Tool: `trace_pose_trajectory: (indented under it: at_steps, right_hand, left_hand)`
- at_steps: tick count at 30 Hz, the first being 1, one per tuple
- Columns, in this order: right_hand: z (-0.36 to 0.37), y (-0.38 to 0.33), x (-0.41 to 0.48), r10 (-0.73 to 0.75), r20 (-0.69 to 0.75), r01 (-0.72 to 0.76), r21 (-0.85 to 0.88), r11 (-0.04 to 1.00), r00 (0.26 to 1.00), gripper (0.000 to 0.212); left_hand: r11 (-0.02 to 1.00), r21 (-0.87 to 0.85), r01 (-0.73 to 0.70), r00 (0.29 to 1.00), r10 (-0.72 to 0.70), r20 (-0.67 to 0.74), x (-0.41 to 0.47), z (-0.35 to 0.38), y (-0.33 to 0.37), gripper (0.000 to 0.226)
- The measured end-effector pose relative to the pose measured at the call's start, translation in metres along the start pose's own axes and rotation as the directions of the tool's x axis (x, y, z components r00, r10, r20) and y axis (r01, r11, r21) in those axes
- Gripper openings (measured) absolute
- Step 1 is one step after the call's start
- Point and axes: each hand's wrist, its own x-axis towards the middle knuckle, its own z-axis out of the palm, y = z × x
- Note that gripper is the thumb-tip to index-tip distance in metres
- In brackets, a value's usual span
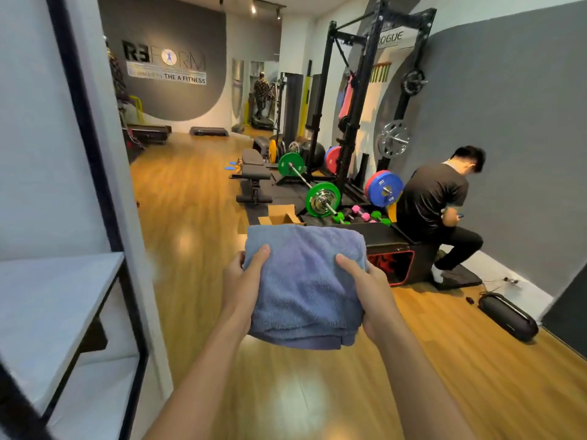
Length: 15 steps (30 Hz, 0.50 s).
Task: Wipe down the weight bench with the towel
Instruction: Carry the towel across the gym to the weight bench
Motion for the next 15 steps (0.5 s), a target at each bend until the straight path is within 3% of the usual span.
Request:
trace_pose_trajectory:
  at_steps: [4, 8, 15]
  right_hand:
    - [0.019, -0.005, 0.146, -0.041, 0.034, 0.041, 0.006, 0.999, 0.999, 0.031]
    - [0.056, -0.024, 0.297, -0.050, 0.102, 0.042, 0.074, 0.996, 0.994, 0.020]
    - [0.177, -0.045, 0.555, -0.019, 0.251, -0.004, 0.094, 0.996, 0.968, 0.028]
  left_hand:
    - [0.999, -0.025, -0.026, 0.999, 0.025, -0.023, 0.129, 0.047, -0.019, 0.023]
    - [0.998, -0.049, -0.048, 0.995, 0.043, -0.088, 0.266, 0.085, -0.019, 0.029]
    - [0.995, 0.003, -0.097, 0.967, 0.095, -0.237, 0.522, 0.100, -0.010, 0.026]
